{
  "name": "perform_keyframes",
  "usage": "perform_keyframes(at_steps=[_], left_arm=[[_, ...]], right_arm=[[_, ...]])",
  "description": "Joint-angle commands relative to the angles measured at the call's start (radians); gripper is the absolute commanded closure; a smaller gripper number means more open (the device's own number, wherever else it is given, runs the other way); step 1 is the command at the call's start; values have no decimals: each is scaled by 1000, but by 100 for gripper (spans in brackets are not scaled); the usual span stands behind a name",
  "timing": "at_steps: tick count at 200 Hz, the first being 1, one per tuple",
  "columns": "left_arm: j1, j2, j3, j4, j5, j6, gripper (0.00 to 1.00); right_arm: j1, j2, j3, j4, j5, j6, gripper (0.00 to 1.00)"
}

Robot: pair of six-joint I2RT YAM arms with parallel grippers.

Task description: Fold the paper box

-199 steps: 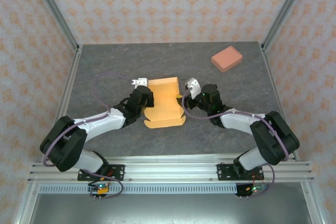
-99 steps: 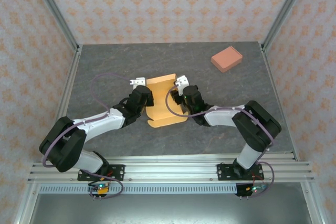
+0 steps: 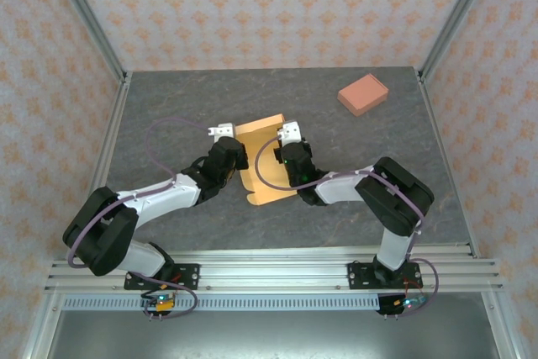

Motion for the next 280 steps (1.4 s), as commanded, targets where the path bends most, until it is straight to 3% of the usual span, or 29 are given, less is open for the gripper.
perform_keyframes(at_steps=[1,17,51,88,121,139,160,193,246,268,280], left_arm=[[0,0,27,-37,-33,-58,100],[2,6,45,-75,-59,-77,100],[4,42,82,-117,-79,-117,100],[13,63,102,-175,-120,-255,100],[18,67,113,-268,-175,-519,100],[25,59,91,-215,-111,-596,100],[37,41,75,-189,-63,-713,100],[54,21,77,-167,-30,-767,100],[55,25,56,-115,19,-850,100],[55,35,38,-79,39,-878,100],[56,40,28,-53,53,-892,100]], right_arm=[[-17,-104,-46,9,-29,37,59],[-22,-204,-91,-34,-195,48,44],[-63,-424,-184,-138,-376,146,37],[-103,-619,-207,-356,-407,324,35],[-106,-719,-217,-506,-397,660,35],[-107,-721,-218,-535,-438,743,35],[-106,-699,-220,-542,-501,723,34],[-104,-669,-222,-461,-711,691,33],[-104,-536,-138,-419,-760,761,33],[-95,-447,-85,-398,-775,807,39],[-91,-403,-58,-395,-767,811,49]])
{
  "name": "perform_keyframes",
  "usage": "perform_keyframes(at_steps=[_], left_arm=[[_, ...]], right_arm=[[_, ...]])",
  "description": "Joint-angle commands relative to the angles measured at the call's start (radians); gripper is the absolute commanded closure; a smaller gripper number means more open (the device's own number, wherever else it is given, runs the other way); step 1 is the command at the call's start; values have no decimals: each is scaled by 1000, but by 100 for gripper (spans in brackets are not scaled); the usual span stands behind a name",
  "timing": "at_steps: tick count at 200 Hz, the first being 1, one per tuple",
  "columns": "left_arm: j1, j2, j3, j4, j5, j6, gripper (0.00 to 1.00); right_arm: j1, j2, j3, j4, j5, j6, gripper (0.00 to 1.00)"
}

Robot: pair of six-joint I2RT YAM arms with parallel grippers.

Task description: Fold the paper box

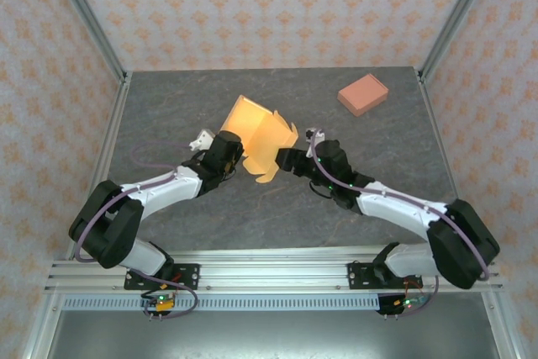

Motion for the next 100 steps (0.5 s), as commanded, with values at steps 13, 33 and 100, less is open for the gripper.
perform_keyframes(at_steps=[13,33,100], left_arm=[[4,-10,-34,85,42,-71,100],[4,-5,-50,146,76,-70,100],[11,-196,-131,198,204,221,13]], right_arm=[[14,95,85,60,12,35,71],[14,103,108,21,87,-41,91],[-86,29,224,-282,104,-517,100]])
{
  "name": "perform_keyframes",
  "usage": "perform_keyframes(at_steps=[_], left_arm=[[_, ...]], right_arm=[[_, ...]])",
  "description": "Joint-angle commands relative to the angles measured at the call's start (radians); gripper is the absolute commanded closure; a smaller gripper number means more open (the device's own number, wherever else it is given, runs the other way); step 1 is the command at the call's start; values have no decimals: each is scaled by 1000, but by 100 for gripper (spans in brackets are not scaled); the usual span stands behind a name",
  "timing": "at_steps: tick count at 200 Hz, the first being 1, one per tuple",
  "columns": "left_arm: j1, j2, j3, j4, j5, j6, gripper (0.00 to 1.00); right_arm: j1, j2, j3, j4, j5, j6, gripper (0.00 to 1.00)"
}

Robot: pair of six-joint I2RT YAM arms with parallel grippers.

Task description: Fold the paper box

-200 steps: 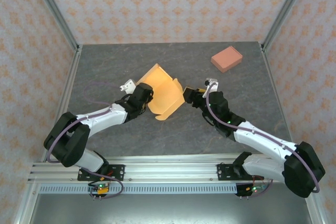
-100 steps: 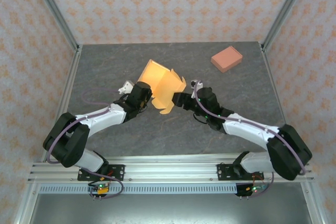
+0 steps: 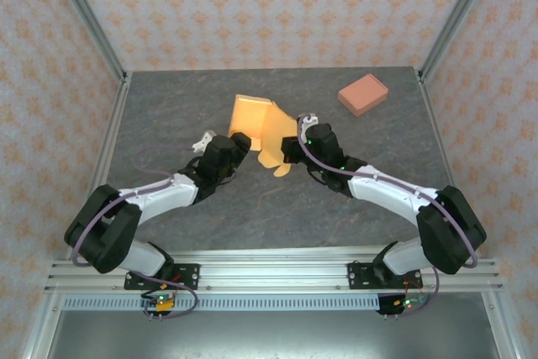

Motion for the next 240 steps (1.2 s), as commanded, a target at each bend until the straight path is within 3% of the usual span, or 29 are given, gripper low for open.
perform_keyframes(at_steps=[1,38,58,72,97,134,164,178,220,240], left_arm=[[1,-138,-22,1,55,172,12],[4,-374,26,-334,-33,484,0],[13,-427,55,-377,-42,693,0],[15,-407,92,-382,25,853,0],[26,-312,183,-467,177,993,0],[49,-235,183,-432,545,1020,0],[50,-213,162,-395,677,1021,1],[51,-214,151,-389,703,1030,8],[57,-179,150,-370,800,1032,56],[60,-158,164,-368,806,1016,67]], right_arm=[[-48,-63,43,-119,13,-242,100],[-102,-87,135,-315,-25,-514,100],[-105,-116,159,-396,-93,-693,100],[-105,-140,172,-458,-132,-824,100],[-105,-169,223,-642,-215,-1050,100],[-106,-204,262,-761,-236,-1194,100],[-107,-210,257,-764,-298,-1217,100],[-106,-210,261,-772,-314,-1223,100],[-108,-241,267,-769,-353,-1216,100],[-111,-252,260,-733,-352,-1184,100]])
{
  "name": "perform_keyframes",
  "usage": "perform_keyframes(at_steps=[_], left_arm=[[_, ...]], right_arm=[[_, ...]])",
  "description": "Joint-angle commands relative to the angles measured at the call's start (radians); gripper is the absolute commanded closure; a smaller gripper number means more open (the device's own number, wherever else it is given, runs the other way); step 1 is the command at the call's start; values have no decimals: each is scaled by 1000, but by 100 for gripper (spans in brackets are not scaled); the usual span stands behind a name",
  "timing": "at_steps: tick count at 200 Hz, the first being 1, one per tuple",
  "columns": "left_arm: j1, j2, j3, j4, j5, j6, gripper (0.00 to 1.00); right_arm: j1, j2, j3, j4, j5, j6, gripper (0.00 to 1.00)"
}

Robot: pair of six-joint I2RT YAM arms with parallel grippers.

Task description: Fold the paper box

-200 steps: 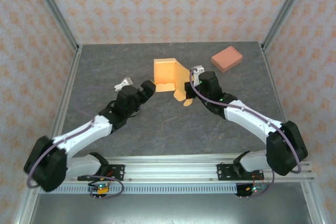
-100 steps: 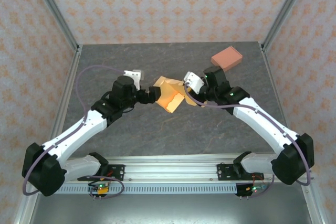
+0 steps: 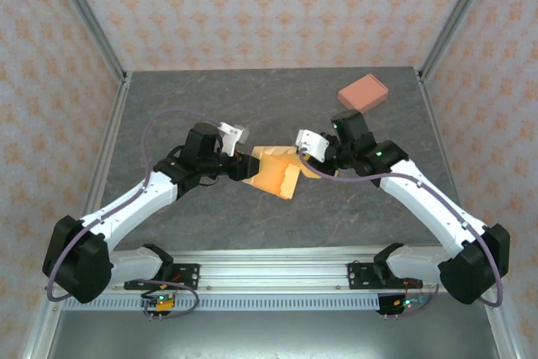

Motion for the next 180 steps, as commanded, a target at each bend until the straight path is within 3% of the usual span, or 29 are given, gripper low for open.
perform_keyframes(at_steps=[1,13,30,53,57,64,71,79,93,118,144,180], left_arm=[[-6,18,13,35,96,0,67],[-3,27,20,36,79,-19,70],[6,37,21,55,36,-67,72],[21,35,6,103,-49,-171,73],[24,35,5,108,-67,-189,73],[29,32,1,117,-95,-216,73],[32,27,-3,127,-126,-244,73],[34,19,-9,133,-171,-267,73],[38,6,-15,137,-244,-330,74],[44,-18,-30,184,-292,-396,75],[51,-26,-39,233,-290,-463,75],[50,-13,-37,301,-245,-533,75]], right_arm=[[2,-39,27,54,-65,15,100],[-5,-50,21,78,-72,49,100],[-24,-65,3,151,-62,144,67],[-74,-117,-56,296,-31,320,56],[-87,-129,-66,328,-14,368,45],[-114,-153,-94,391,20,454,41],[-138,-178,-127,456,52,547,29],[-158,-207,-170,532,87,662,24],[-160,-249,-242,622,139,861,25],[-159,-275,-368,680,61,1133,36],[-103,-241,-447,688,-32,1143,39],[-55,-125,-436,704,-51,1208,39]])
